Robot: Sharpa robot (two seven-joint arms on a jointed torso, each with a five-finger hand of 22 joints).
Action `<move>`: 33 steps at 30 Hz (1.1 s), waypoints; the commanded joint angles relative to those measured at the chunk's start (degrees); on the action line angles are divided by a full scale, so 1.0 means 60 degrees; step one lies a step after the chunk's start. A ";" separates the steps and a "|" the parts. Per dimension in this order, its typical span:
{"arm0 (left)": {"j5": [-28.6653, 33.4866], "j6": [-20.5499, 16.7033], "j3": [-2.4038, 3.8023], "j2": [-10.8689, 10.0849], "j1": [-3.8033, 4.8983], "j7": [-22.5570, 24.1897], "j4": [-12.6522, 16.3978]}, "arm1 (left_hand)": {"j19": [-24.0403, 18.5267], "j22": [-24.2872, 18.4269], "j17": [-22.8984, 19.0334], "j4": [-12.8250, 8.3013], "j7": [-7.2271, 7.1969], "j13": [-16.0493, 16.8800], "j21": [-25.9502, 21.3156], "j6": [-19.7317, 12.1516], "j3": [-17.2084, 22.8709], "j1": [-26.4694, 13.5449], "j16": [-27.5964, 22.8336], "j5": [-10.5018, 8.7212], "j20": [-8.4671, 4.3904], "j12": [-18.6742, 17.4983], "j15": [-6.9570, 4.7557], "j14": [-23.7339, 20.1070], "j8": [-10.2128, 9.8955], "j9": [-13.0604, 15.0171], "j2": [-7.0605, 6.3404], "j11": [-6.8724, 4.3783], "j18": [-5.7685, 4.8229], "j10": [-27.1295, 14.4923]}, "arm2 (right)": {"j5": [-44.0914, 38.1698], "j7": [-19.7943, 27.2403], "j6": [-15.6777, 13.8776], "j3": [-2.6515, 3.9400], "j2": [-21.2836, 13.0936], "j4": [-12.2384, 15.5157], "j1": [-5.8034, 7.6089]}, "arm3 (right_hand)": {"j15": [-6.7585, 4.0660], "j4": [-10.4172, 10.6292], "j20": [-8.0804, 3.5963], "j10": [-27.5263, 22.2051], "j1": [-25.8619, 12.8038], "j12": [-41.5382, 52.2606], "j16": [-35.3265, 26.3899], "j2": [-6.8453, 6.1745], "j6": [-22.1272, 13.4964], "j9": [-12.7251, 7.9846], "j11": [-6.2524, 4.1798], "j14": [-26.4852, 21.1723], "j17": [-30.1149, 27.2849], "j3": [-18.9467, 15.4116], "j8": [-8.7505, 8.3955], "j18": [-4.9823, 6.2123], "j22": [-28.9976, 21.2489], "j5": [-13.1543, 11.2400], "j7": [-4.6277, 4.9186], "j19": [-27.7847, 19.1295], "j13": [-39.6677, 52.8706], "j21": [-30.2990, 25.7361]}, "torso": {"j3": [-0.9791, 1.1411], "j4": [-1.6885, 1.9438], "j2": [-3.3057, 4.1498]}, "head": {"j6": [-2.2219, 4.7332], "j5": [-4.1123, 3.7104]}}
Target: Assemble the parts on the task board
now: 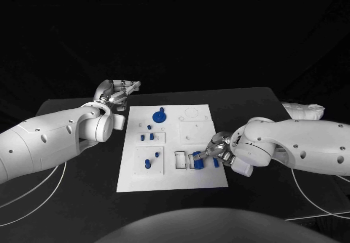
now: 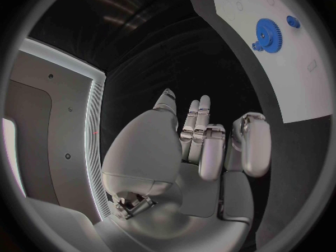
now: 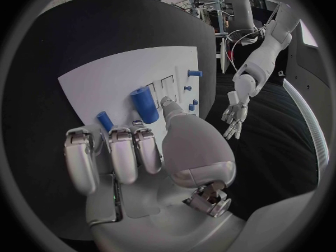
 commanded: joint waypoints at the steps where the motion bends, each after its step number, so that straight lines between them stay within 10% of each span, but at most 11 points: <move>1: -0.0034 0.0171 0.0007 0.0022 0.0006 0.0075 0.0017 | 0.0018 0.2068 0.2398 -0.0019 0.0008 -0.0001 -0.0032 -0.0080 -0.0061 0.0039 0.0002 0.0042 0.0026 0.0008 0.0036 0.0935 -0.0036 0.0014 0.0075 0.0025 -0.0032 -0.0058 | -0.0014 -0.0224 -0.0068 -0.0003 0.0075 -0.0038 -0.0041 | 0.0051 -0.0084 0.0068 0.1001 0.0135 0.0027 0.0060 0.0028 -0.0118 0.0035 0.0040 0.0996 0.2515 0.0061 0.0082 -0.0136 0.2509 -0.0110 0.0230 0.1000 0.2515 0.0044 | -0.0003 0.0010 -0.0002 | 0.0000 -0.0030; 13: -0.0034 0.0194 0.0007 0.0049 0.0005 0.0068 -0.0003 | 0.0029 0.2072 0.2407 -0.0019 0.0007 0.0001 -0.0017 -0.0082 -0.0086 0.0050 0.0007 0.0045 0.0027 0.0011 0.0037 0.0940 -0.0031 0.0016 0.0098 0.0025 -0.0036 -0.0058 | -0.0054 -0.0291 0.0117 -0.0003 0.0138 -0.0096 -0.0136 | 0.0006 -0.0545 0.0027 0.1001 0.0536 0.0027 0.0060 0.0110 -0.0530 0.0284 -0.0022 0.0996 0.2515 0.0346 0.0600 -0.0136 0.2509 -0.0376 0.0164 0.1000 0.2515 0.0044 | -0.0002 0.0005 -0.0008 | 0.0000 -0.0065; 24: -0.0034 0.0212 0.0006 0.0054 0.0004 0.0054 -0.0003 | 0.0029 0.2072 0.2407 -0.0019 0.0007 0.0001 -0.0017 -0.0082 -0.0086 0.0050 0.0007 0.0045 0.0027 0.0011 0.0037 0.0940 -0.0031 0.0016 0.0098 0.0025 -0.0036 -0.0058 | -0.0315 -0.0232 0.0090 -0.0003 0.0218 -0.0150 -0.0219 | -0.0028 -0.0871 -0.0008 0.1001 0.1026 0.0027 0.0060 0.0602 0.0069 0.0585 -0.0006 0.0996 0.2515 0.0804 0.1340 -0.0136 0.2509 -0.0843 0.0181 0.1000 0.2515 0.0044 | 0.0003 0.0005 -0.0003 | 0.0000 -0.0051; 33: -0.0034 0.0222 0.0006 0.0065 0.0003 0.0058 -0.0008 | 0.0029 0.2072 0.2407 -0.0019 0.0007 0.0001 -0.0017 -0.0082 -0.0086 0.0050 0.0007 0.0045 0.0027 0.0011 0.0037 0.0940 -0.0031 0.0016 0.0098 0.0025 -0.0036 -0.0058 | -0.0472 -0.0159 -0.0001 -0.0003 0.0239 -0.0192 -0.0258 | -0.0111 -0.0794 -0.0074 0.1001 0.0948 0.0027 0.0060 0.0613 0.0658 0.0476 -0.0101 0.0996 0.2515 0.0872 0.1183 -0.0136 0.2509 -0.1046 0.0073 0.1000 0.2515 0.0044 | -0.0005 0.0006 -0.0006 | 0.0000 -0.0051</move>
